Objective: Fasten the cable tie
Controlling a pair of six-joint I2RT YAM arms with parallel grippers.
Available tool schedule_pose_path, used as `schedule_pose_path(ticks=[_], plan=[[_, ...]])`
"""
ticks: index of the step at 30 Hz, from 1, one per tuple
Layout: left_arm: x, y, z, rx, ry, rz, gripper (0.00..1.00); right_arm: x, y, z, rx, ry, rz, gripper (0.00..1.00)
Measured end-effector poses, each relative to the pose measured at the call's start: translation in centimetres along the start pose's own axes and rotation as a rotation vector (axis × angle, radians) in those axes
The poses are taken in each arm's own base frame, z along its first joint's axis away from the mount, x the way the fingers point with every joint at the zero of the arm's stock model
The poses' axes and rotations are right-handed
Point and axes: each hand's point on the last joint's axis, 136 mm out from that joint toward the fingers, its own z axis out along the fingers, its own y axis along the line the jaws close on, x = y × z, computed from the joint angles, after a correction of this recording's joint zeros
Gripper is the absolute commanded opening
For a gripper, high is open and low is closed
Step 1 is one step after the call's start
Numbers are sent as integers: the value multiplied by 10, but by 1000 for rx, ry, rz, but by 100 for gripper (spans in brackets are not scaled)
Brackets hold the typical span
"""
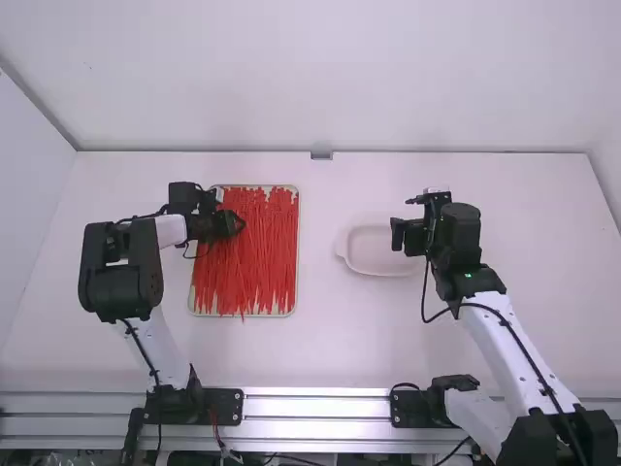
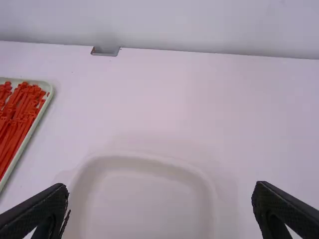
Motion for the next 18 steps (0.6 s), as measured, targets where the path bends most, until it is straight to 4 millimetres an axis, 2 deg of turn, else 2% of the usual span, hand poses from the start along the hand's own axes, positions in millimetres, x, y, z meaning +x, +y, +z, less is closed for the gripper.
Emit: schedule_pose_path(ticks=[15, 18], plan=[[2, 4, -2, -32, 8, -8, 47, 0, 0, 0, 0, 0, 1, 98], [2, 5, -3, -36, 8, -8, 44, 0, 0, 0, 0, 0, -2, 98]])
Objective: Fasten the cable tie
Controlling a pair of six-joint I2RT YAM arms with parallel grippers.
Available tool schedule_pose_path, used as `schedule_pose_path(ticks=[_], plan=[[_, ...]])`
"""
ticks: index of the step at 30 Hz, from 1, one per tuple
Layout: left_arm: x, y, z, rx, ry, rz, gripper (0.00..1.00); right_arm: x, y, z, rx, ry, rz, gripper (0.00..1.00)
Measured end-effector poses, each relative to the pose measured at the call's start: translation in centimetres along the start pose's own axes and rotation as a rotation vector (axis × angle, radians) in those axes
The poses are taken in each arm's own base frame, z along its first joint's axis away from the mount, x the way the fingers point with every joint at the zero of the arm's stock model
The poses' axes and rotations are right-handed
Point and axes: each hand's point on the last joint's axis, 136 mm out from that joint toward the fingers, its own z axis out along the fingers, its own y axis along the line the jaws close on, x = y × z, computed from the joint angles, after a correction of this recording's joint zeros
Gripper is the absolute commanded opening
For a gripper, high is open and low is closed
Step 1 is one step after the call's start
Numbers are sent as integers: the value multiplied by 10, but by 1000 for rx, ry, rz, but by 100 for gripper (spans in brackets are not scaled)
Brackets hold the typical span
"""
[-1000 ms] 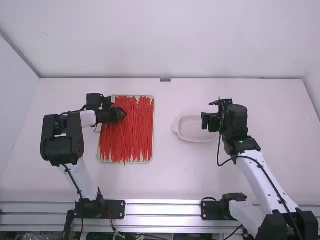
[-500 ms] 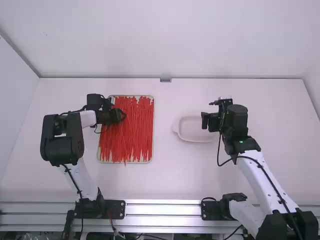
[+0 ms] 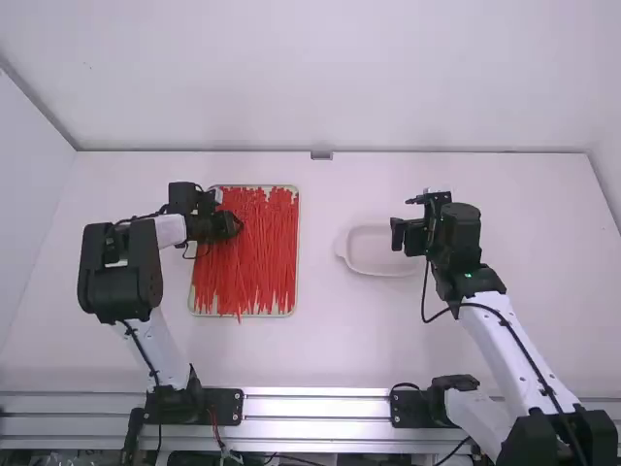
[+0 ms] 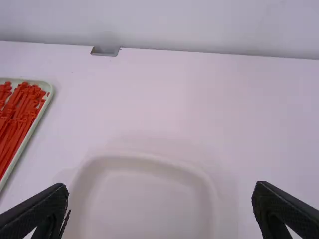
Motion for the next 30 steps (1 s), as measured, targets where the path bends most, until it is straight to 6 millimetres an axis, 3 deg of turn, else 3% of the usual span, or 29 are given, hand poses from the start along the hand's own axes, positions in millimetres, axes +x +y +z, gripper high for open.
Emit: schedule_pose_path(ticks=[20, 30], plan=[[-8, 0, -8, -23, -27, 11, 35, 0, 0, 0, 0, 0, 3, 98], [-8, 1, -8, -33, -29, 11, 20, 0, 0, 0, 0, 0, 2, 98]])
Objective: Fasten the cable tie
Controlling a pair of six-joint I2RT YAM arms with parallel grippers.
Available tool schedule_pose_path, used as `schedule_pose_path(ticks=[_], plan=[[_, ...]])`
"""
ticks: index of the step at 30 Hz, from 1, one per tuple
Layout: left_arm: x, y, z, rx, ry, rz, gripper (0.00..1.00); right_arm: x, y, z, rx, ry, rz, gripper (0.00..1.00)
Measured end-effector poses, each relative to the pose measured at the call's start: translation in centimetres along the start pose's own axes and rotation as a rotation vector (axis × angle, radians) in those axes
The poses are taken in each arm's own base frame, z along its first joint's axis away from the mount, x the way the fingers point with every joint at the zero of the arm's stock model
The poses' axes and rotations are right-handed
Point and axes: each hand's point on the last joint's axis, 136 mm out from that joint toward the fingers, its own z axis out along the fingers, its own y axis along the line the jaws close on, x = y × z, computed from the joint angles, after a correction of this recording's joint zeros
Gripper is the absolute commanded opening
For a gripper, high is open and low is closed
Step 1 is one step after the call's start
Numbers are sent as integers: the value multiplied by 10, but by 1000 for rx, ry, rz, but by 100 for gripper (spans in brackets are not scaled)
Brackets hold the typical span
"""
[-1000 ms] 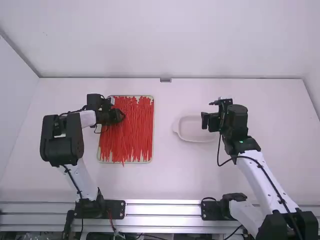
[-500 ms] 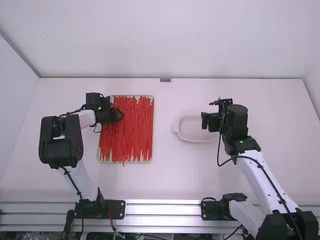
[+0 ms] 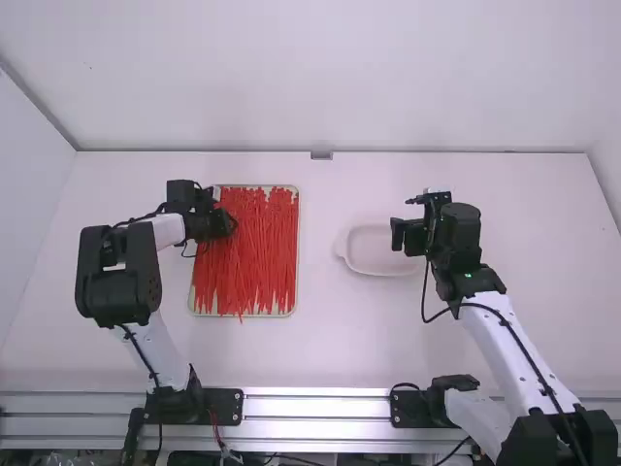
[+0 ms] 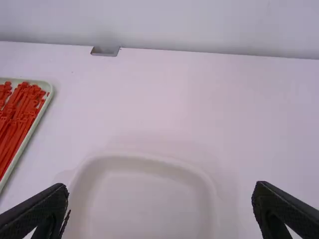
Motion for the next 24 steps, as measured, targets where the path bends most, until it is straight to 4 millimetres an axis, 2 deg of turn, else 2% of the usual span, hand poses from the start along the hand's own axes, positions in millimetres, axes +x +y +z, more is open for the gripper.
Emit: schedule_pose_path(ticks=[14, 24], plan=[[0, 1, 0, -7, -1, 0, 8, 0, 1, 0, -4, 0, -3, 98], [0, 1, 0, -7, -1, 1, 9, 0, 1, 0, -4, 0, -1, 98]])
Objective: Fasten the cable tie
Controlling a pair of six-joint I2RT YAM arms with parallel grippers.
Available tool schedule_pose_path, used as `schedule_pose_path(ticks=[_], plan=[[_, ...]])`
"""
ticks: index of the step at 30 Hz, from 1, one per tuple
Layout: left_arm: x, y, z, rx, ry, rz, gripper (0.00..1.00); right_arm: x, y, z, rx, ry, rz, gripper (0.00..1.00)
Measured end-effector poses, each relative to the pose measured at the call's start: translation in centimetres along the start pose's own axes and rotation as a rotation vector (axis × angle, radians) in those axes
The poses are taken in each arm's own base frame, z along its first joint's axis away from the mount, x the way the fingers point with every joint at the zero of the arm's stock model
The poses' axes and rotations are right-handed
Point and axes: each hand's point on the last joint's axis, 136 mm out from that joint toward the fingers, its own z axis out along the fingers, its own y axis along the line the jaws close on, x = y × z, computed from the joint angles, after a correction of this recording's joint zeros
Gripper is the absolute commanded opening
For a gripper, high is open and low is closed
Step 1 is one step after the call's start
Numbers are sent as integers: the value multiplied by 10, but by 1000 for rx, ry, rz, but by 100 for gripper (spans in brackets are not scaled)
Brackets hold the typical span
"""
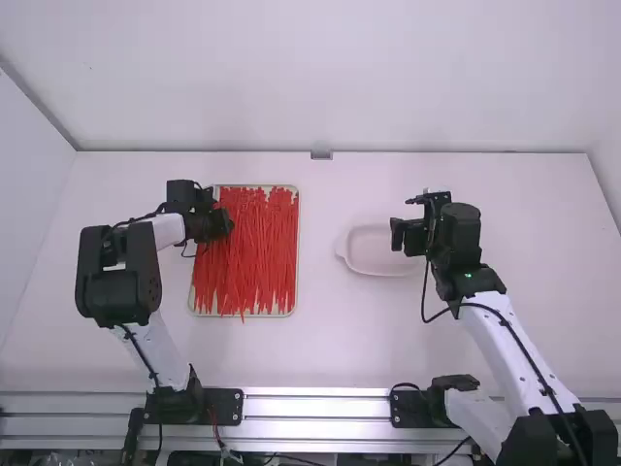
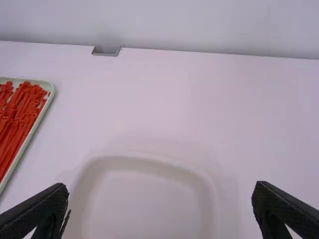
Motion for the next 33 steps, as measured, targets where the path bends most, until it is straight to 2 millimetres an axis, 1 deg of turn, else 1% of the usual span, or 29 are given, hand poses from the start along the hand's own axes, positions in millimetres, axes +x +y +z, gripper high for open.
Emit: schedule_pose_path(ticks=[3, 11, 14, 17, 22, 24, 33], plan=[[0, 0, 0, 0, 0, -1, 16, 0, 0, 0, 0, 0, -1, 98], [0, 0, 0, 0, -2, 0, 18, 0, 0, 0, 0, 0, -2, 98], [-2, 0, 0, 1, -6, 3, 16, 0, 0, 0, 0, 0, 1, 98], [-2, 0, 0, 1, -7, 3, 11, 0, 0, 0, 0, 0, -1, 98], [-2, 0, 0, 1, -10, 4, 7, 0, 0, 0, 0, 0, 0, 98], [-3, 0, 0, 2, -11, 5, 2, 0, 0, 0, 0, 0, -2, 98], [-3, 0, 0, 2, -12, 5, 2, 0, 0, 0, 0, 0, 1, 98]])
